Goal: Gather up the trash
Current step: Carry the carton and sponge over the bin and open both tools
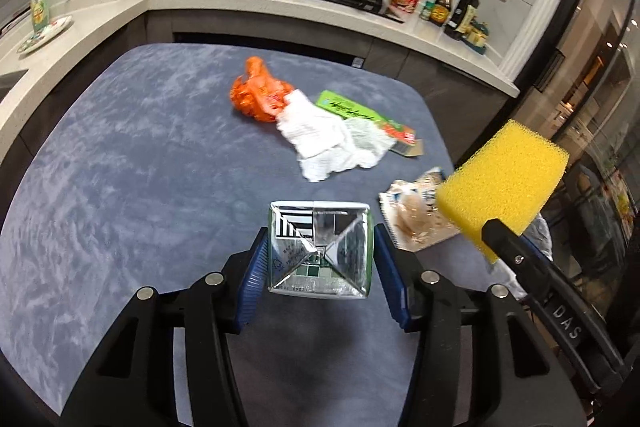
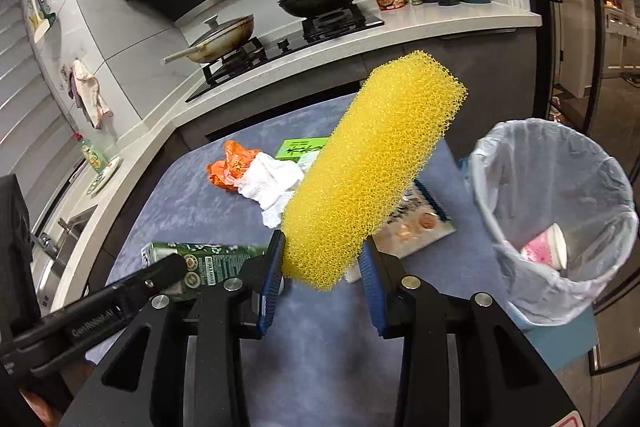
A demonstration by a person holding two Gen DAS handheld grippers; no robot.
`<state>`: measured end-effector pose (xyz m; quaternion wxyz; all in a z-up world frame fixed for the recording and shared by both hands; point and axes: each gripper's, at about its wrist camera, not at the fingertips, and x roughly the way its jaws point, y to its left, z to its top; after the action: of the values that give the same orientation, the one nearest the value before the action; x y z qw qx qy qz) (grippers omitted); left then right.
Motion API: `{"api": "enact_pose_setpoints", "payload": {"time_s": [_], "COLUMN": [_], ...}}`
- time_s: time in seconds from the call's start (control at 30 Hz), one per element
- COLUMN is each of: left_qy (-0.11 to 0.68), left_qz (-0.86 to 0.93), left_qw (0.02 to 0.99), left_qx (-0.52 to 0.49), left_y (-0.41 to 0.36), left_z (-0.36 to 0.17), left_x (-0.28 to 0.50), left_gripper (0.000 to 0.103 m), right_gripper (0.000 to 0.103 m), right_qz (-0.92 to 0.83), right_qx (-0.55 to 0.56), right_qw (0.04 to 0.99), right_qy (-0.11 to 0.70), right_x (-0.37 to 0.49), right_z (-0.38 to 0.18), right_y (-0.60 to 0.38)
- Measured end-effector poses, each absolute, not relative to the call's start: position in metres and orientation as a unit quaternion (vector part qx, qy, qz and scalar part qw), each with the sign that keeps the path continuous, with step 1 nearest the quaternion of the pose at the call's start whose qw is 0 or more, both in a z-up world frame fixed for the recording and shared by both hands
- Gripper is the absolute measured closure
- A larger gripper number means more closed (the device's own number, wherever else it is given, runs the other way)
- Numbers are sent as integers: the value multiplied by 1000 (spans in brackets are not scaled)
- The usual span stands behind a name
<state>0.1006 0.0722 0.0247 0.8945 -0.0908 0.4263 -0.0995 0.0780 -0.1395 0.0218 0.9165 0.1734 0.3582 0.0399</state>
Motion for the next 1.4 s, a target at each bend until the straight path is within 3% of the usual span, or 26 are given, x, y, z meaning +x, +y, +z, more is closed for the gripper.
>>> {"api": "enact_pose_setpoints", "payload": {"time_s": [0.6,1.0,1.4], "left_qy": [385,384,394], "left_qz": [-244,-288,-290], "left_qw": [889,877,872], "left_qx": [-34,2,20], "left_y": [-90,-183,-214], "left_z": [69,51,27], "left_x": [105,131,148], "left_gripper": [56,55,55], "right_gripper": [68,68,62], "right_qz": [-106,-123,-123], "right_qx": [213,215,216], "right_qw": [895,881,871], "right_qy": [377,403,423], "right_x": [31,50,66], "right_z": [-3,-29,-50], "right_y": [-284,-324,-335]}}
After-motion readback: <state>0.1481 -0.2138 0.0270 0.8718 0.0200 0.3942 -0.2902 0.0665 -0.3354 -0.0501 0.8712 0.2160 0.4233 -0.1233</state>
